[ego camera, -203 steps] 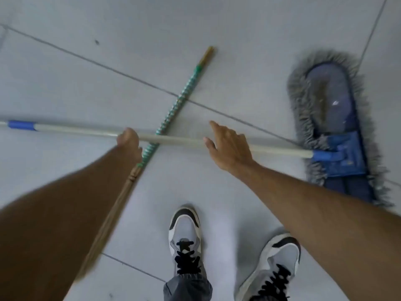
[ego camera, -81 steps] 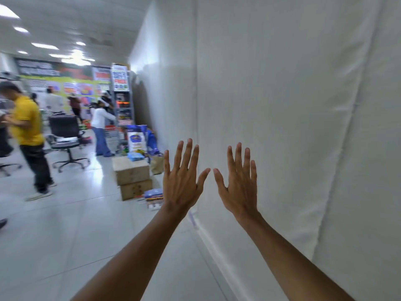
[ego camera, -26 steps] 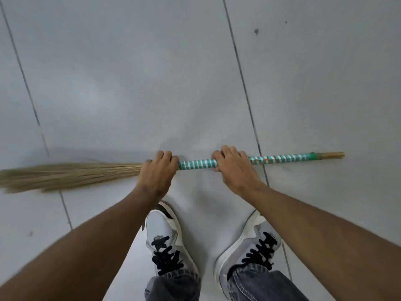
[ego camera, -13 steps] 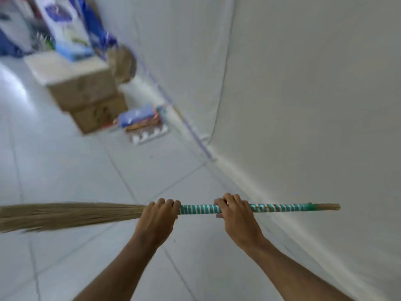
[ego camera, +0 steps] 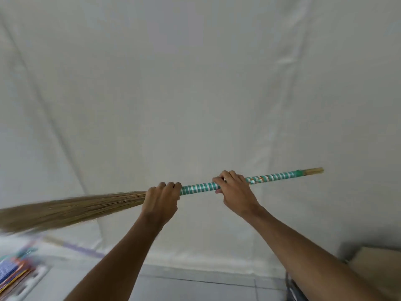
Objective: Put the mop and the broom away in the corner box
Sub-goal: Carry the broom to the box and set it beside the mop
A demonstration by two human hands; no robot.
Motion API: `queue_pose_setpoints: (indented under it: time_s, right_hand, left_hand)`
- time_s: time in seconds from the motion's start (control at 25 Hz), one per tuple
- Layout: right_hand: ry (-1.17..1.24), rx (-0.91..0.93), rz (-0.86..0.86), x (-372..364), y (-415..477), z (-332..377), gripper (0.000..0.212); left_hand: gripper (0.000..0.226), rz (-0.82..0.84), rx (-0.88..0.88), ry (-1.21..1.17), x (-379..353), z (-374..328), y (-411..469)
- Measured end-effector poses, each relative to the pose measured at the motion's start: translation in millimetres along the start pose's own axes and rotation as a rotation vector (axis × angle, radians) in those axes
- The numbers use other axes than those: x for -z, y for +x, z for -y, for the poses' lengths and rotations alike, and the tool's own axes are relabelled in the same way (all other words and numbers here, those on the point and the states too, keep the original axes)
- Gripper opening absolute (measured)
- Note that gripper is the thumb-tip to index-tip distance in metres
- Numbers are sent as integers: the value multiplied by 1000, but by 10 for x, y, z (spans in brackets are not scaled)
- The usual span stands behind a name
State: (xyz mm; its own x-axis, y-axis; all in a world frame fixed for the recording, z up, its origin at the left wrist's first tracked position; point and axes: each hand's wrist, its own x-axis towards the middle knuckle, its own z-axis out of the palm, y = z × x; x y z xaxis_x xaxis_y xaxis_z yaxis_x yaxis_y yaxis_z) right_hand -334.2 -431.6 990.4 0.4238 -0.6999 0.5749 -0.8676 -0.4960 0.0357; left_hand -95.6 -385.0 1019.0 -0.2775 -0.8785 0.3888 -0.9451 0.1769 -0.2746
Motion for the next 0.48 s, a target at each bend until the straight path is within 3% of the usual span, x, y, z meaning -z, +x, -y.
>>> queue_pose_setpoints:
  time_s: [0.2, 0.48]
  right_hand:
    - [-142, -339, 37, 1118, -1712, -1588, 24]
    - [-266, -732, 159, 2275, -4534, -3271, 27]
  left_hand:
    - [18, -9, -289, -119, 618, -2303, 460]
    - [30, 84, -618, -258, 1106, -5712, 217]
